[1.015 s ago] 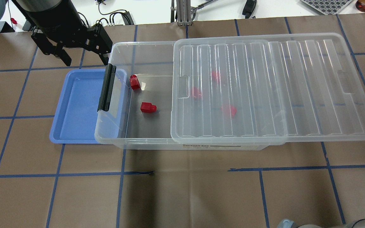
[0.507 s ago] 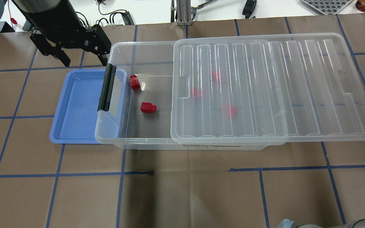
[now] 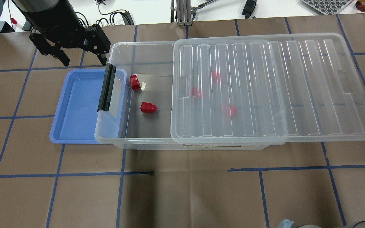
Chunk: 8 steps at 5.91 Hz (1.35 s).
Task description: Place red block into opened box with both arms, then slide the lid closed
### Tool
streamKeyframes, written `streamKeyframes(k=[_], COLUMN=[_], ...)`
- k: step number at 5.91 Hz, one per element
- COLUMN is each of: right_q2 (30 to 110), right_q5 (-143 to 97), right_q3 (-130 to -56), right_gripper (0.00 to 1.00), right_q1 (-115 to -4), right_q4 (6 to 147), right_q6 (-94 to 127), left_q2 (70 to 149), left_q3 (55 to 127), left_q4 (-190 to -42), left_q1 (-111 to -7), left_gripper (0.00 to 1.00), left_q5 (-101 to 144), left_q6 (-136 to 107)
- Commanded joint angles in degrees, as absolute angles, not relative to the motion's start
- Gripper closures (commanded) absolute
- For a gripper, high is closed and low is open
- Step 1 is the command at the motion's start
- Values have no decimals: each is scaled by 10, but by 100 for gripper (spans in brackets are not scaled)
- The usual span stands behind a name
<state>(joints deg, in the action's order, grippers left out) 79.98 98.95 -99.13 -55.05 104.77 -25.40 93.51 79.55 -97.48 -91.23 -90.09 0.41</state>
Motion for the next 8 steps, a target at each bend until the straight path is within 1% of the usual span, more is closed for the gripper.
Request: streamKeyframes(k=[1,5,8], right_q2=[801,823,828], right_q5=[984,947,938], right_q3=[-996,-1022,-1024], right_gripper=[0,0,0], right_q1=[-554,-556,-580], right_q4=[1041,1038,1031], right_q6=[-255,-250,-253], left_q2=[935,935,934], left_q3=[795,795,795], left_q4=[-975,-975,-975], left_q1=[-912,-911,-912], left_gripper=[2,2,2], left_q5=[-901,-901,-901], left_q6=[4,4,4])
